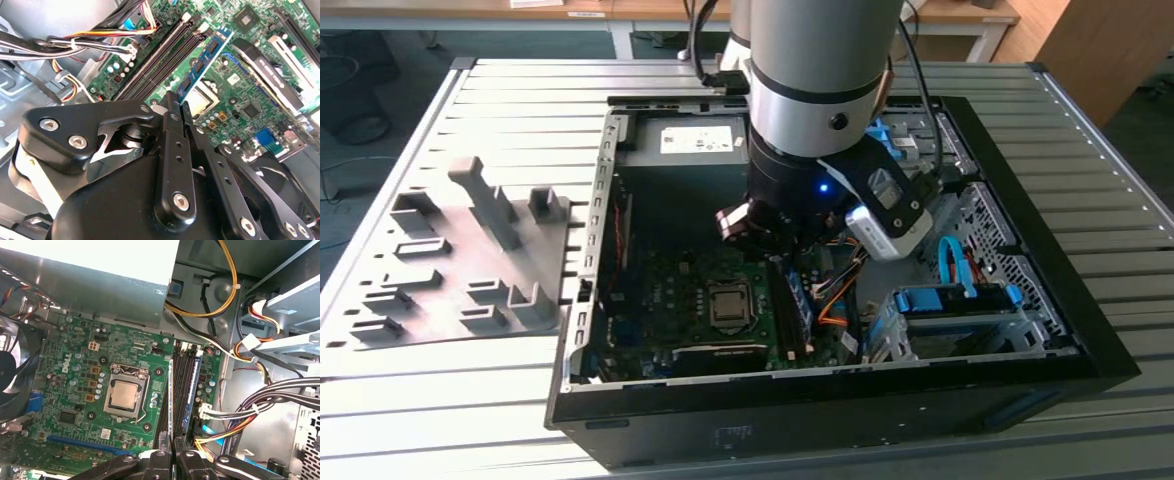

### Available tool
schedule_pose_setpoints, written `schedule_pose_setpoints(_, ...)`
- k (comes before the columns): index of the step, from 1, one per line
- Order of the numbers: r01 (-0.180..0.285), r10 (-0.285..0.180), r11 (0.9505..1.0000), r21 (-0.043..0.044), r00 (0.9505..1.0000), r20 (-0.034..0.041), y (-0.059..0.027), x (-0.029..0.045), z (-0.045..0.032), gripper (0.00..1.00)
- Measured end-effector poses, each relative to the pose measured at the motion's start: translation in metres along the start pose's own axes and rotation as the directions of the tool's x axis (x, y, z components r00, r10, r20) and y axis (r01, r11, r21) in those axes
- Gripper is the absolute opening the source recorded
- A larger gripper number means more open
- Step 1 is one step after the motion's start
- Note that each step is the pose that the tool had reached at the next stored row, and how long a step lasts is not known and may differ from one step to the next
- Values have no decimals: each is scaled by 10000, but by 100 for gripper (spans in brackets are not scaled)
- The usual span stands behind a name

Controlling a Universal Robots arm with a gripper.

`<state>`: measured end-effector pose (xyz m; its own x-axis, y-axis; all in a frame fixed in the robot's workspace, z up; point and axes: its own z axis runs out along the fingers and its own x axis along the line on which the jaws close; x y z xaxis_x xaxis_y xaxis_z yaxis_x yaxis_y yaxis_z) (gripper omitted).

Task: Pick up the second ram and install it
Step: 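Insert the second ram into the second slot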

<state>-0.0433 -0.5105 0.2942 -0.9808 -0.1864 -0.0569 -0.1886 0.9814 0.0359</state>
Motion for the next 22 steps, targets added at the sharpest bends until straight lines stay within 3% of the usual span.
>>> schedule_pose_setpoints(22,-644,644,9979,8,9979,29,0,1,3,14)
